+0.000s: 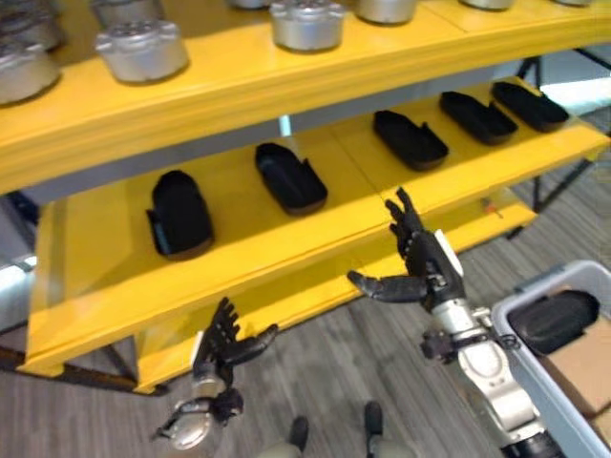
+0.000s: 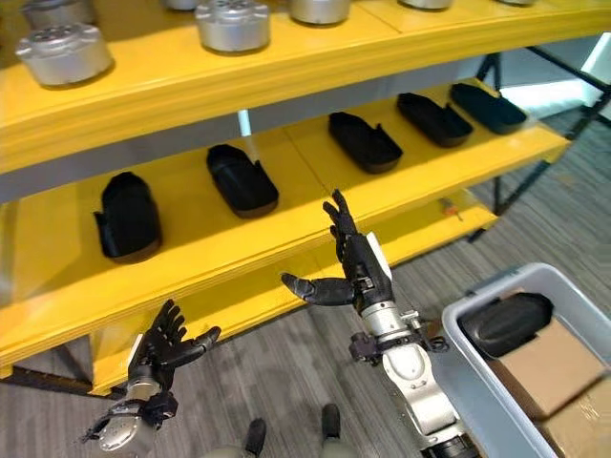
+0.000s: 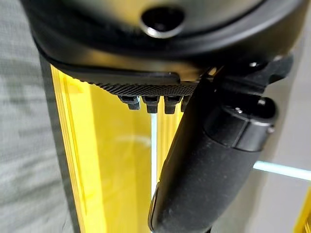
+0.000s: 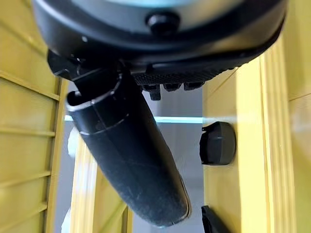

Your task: Move parts from the plastic box to the shelf.

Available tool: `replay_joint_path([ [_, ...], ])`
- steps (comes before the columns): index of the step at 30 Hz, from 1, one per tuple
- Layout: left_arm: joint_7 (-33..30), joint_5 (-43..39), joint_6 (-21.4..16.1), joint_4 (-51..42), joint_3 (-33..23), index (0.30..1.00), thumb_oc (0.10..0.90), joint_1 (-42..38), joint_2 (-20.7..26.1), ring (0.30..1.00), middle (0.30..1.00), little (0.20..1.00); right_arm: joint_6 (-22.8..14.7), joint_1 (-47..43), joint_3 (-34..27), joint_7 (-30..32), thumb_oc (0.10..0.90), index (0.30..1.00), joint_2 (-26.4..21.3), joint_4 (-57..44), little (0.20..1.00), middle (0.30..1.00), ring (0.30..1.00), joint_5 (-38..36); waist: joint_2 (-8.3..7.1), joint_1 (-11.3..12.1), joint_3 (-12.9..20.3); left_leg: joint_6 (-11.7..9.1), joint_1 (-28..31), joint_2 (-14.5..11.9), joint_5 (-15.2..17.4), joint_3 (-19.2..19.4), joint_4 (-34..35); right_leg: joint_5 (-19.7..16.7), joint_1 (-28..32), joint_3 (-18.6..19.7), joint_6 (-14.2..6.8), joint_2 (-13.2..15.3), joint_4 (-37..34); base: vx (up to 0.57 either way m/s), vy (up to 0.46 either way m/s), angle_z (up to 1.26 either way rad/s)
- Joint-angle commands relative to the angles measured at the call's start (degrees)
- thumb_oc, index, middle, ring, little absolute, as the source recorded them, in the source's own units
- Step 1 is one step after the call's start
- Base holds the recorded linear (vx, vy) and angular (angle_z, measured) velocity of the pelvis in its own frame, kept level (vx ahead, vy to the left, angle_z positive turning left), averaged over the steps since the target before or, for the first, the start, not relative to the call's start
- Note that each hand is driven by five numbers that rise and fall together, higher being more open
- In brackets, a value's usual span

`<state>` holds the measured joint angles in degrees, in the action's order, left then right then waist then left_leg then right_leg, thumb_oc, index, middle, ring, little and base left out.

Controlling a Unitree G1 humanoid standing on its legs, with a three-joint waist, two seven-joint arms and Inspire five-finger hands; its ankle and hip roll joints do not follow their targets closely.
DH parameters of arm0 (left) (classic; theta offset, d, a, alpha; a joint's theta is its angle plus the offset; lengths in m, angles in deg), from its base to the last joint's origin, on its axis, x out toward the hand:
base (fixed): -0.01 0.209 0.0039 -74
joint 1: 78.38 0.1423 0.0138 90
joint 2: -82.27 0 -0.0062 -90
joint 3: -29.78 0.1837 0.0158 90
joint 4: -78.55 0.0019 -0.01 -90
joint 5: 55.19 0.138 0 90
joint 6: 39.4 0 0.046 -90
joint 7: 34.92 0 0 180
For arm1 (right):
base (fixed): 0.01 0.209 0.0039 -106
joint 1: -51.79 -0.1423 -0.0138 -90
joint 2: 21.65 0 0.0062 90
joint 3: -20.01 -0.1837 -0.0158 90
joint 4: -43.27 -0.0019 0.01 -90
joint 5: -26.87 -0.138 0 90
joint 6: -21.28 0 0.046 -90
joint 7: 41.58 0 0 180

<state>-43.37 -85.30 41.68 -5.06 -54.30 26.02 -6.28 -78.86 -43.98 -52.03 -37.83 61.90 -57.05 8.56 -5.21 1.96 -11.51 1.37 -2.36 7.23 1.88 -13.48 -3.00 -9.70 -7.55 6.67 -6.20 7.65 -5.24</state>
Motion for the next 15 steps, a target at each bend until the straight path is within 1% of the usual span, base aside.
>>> replay_joint_path([
  [1, 1.8, 1.5, -5.1, -5.0, 0.9, 1.0, 0.9, -5.1, 1.6, 1.0, 1.0, 1.0, -5.7, -5.9, -2.1, -1.4, 0.9, 1.0, 0.0, -0.8, 1.0, 1.0, 1.0, -4.4, 3.41, -0.7, 4.9, 0.3, -2.2, -0.3, -6.0, 7.2, 5.0, 4.4, 5.9, -7.0, 1.6, -8.6, 0.2, 0.16, 0.128, -1.13],
  [4, 1.7, 1.6, -4.7, -4.6, 1.8, 1.0, 0.9, -5.6, 2.1, 1.0, 1.0, 1.0, -4.9, -3.8, -2.3, -1.8, 0.9, 1.0, -0.2, -0.9, 1.0, 1.0, 1.0, -5.2, 3.28, -1.6, 5.9, 0.6, -0.6, -1.0, -6.4, 9.7, 7.7, 4.1, 5.6, -5.6, 1.1, -8.7, 0.2, 0.09, 0.076, -0.7],
  [7, 1.8, 1.3, -4.6, -4.9, 1.9, 1.0, 0.9, -5.9, 2.6, 1.0, 1.0, 1.0, -4.4, -2.7, -2.8, -1.8, 0.9, 1.0, -0.6, -0.4, 1.0, 1.0, 1.0, -5.2, 3.26, -2.4, 5.8, 1.0, -0.1, -1.6, -5.9, 12.4, 8.0, 3.4, 5.3, -3.7, 0.9, -8.6, 0.2, 0.03, 0.052, -0.43],
  [8, 1.8, 1.3, -4.6, -4.9, 1.9, 1.0, 0.9, -5.9, 2.6, 1.0, 1.0, 1.0, -4.4, -2.7, -2.8, -1.8, 0.9, 1.0, -0.6, -0.5, 1.0, 1.0, 1.0, -5.2, 3.26, -2.3, 5.7, 1.0, 0.0, -1.6, -5.8, 12.5, 8.0, 3.4, 5.4, -3.5, 0.9, -8.6, 0.2, 0.06, 0.066, -0.49],
  [9, 2.0, 1.8, -4.6, -5.0, 2.1, 1.0, 0.9, -6.0, 3.1, 1.0, 1.0, 1.0, -4.3, -1.7, -3.1, -2.1, 0.9, 1.0, -0.5, -0.7, 1.0, 1.0, 1.0, -5.8, 3.38, -2.9, 5.3, 1.5, 0.7, -1.7, -5.1, 13.9, 7.7, 3.2, 5.3, -2.0, 0.9, -8.7, 0.8, 0.03, 0.09, -0.5],
  [10, 1.7, 2.3, -4.5, -5.2, 2.1, 1.0, 0.9, -6.6, 3.8, 1.0, 1.0, 1.0, -4.3, -2.3, -2.7, -2.0, 0.9, 1.0, -0.1, -0.5, 1.0, 1.0, 1.0, -5.3, 3.54, -3.1, 3.8, 2.2, 0.5, -2.4, -3.9, 15.6, 6.1, 4.5, 2.6, -1.5, 0.9, -9.2, 6.3, -0.01, 0.104, -0.64],
  [11, 1.6, 2.4, -4.4, -5.3, 1.9, 1.0, 0.9, -6.8, 4.2, 1.0, 1.0, 1.0, -4.3, -2.8, -2.4, -2.0, 0.9, 1.0, 0.3, -0.3, 1.0, 1.0, 1.0, -5.1, 3.64, -3.1, 3.0, 2.5, 0.3, -2.9, -3.4, 16.7, 5.3, 5.2, 1.2, -2.6, 0.6, -9.4, 9.2, -0.05, 0.055, -0.62],
  [12, 1.6, 2.4, -4.4, -5.2, 1.9, 1.0, 0.9, -6.9, 4.2, 1.0, 1.0, 1.0, -4.3, -2.8, -2.4, -2.0, 0.9, 1.0, 0.3, -0.3, 1.0, 1.0, 1.0, -5.1, 3.59, -2.9, 3.0, 2.5, 0.2, -2.9, -3.2, 16.9, 5.1, 5.4, 0.9, -2.5, 0.6, -9.4, 9.6, -0.05, 0.03, -0.77],
  [13, 1.3, 2.8, -4.5, -5.7, 1.4, 1.0, 0.9, -7.3, 5.2, 1.0, 1.0, 1.0, -4.4, -4.7, -1.3, -1.5, 0.9, 1.0, 1.6, 0.7, 1.0, 1.0, 1.0, -3.9, 4.02, -1.8, 1.7, 2.4, 0.3, -4.2, -2.0, 20.0, 4.1, 6.1, -1.4, -10.1, -0.9, -6.1, 13.5, 0.0, 0.013, -1.38],
  [14, 1.2, 2.8, -4.6, -5.9, 1.2, 1.0, 0.9, -7.2, 5.3, 1.0, 1.0, 1.0, -4.3, -5.7, -0.4, -1.2, 0.9, 1.0, 2.6, 1.8, 1.0, 1.0, 1.0, -3.5, 4.34, -1.4, 1.5, 2.2, 1.0, -5.0, -1.4, 21.7, 4.1, 5.7, -1.8, -14.3, -1.2, -3.1, 13.7, 0.03, -0.013, -1.75],
  [15, 1.4, 2.7, -4.4, -6.0, 1.2, 1.0, 0.9, -7.1, 5.5, 1.0, 1.0, 1.0, -4.2, -6.7, 0.1, -0.9, 0.9, 1.0, 3.3, 2.6, 1.0, 1.0, 1.0, -3.6, 4.7, -1.4, 1.4, 1.8, 1.7, -6.0, -1.0, 23.3, 4.4, 4.3, -2.5, -16.5, -1.3, -0.7, 13.1, 0.07, -0.043, -1.62],
])
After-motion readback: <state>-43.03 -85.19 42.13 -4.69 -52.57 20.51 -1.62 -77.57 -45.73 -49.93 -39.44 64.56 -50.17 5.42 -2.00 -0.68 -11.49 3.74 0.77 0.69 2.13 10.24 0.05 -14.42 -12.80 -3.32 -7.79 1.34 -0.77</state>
